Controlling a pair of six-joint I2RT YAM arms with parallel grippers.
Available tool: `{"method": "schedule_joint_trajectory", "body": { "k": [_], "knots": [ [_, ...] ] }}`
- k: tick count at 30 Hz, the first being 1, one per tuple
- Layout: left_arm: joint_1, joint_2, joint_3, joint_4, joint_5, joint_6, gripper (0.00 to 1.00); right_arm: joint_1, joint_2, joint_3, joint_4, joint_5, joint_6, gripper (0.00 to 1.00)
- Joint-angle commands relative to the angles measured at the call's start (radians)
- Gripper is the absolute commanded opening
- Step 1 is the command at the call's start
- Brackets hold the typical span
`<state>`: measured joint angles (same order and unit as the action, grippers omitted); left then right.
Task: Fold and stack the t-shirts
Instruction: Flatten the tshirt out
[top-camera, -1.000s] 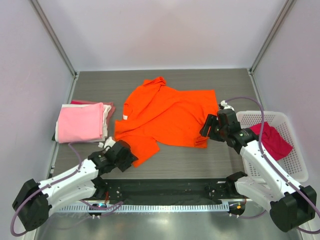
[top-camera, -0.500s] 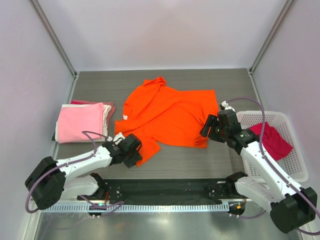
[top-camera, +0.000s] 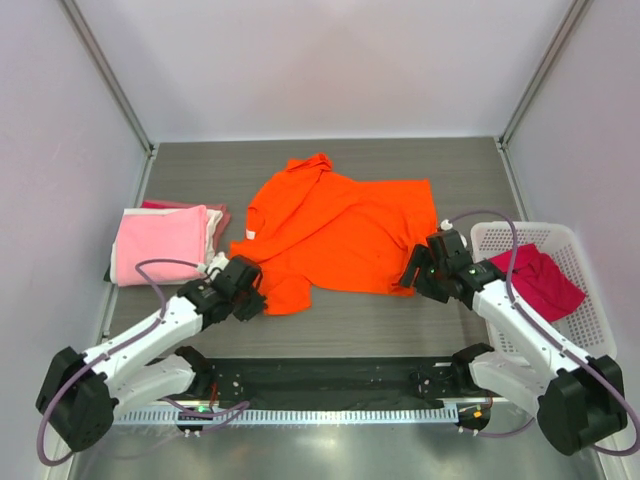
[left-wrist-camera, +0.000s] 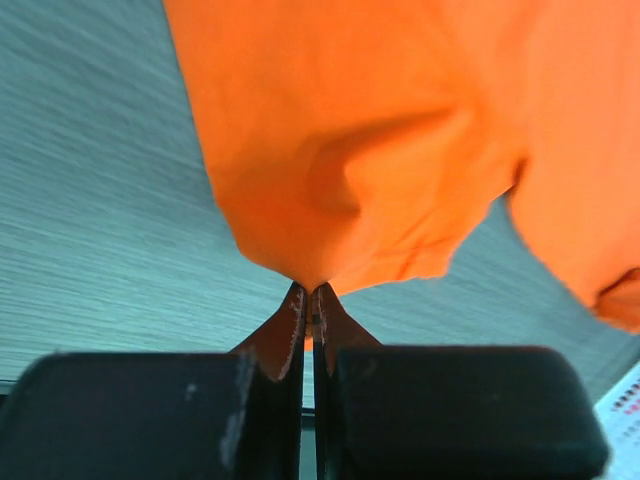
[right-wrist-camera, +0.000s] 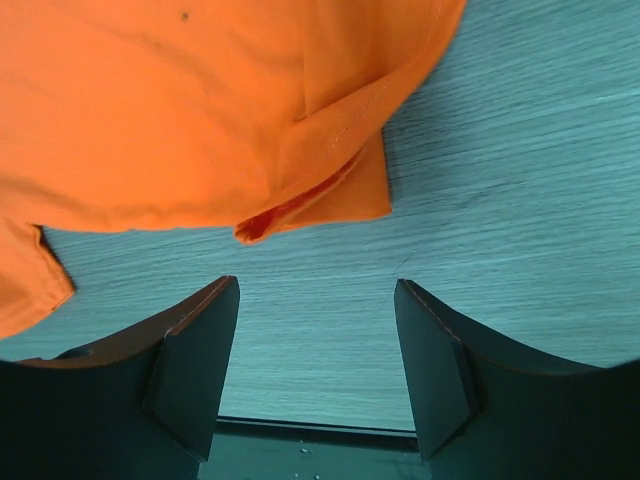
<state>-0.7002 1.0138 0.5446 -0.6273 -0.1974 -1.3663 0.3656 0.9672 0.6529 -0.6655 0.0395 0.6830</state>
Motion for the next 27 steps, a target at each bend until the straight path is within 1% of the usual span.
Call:
{"method": "schedule_joint_trajectory", "body": {
  "k": [1,3,6,9,17,19,20,27],
  "knots": [
    [0.063,-0.06,0.051,-0.058,0.009,0.107,0.0,0.006,0.045,-0.019,0.115,-0.026,0.056,0.69],
    [0.076,-0.075,0.057,-0.077,0.013,0.114,0.0,0.004,0.091,-0.021,0.164,-0.094,0.076,0.68],
    [0.076,-0.072,0.038,-0.057,0.053,0.113,0.0,0.01,0.128,-0.03,0.213,-0.119,0.096,0.67],
    [0.076,-0.066,0.002,-0.013,0.09,0.099,0.0,0.025,0.142,-0.026,0.227,-0.098,0.122,0.68],
    [0.076,-0.109,-0.014,-0.009,0.072,0.104,0.0,0.059,0.212,-0.018,0.236,-0.064,0.174,0.67],
    [0.076,-0.118,-0.014,-0.009,0.075,0.108,0.0,0.076,0.22,-0.015,0.236,-0.044,0.191,0.66],
    [0.076,-0.118,-0.014,-0.009,0.076,0.108,0.0,0.078,0.22,-0.015,0.237,0.001,0.197,0.66],
    [0.076,-0.132,-0.043,0.02,0.098,0.108,0.0,0.102,0.255,0.017,0.244,0.075,0.225,0.63]
  ]
}}
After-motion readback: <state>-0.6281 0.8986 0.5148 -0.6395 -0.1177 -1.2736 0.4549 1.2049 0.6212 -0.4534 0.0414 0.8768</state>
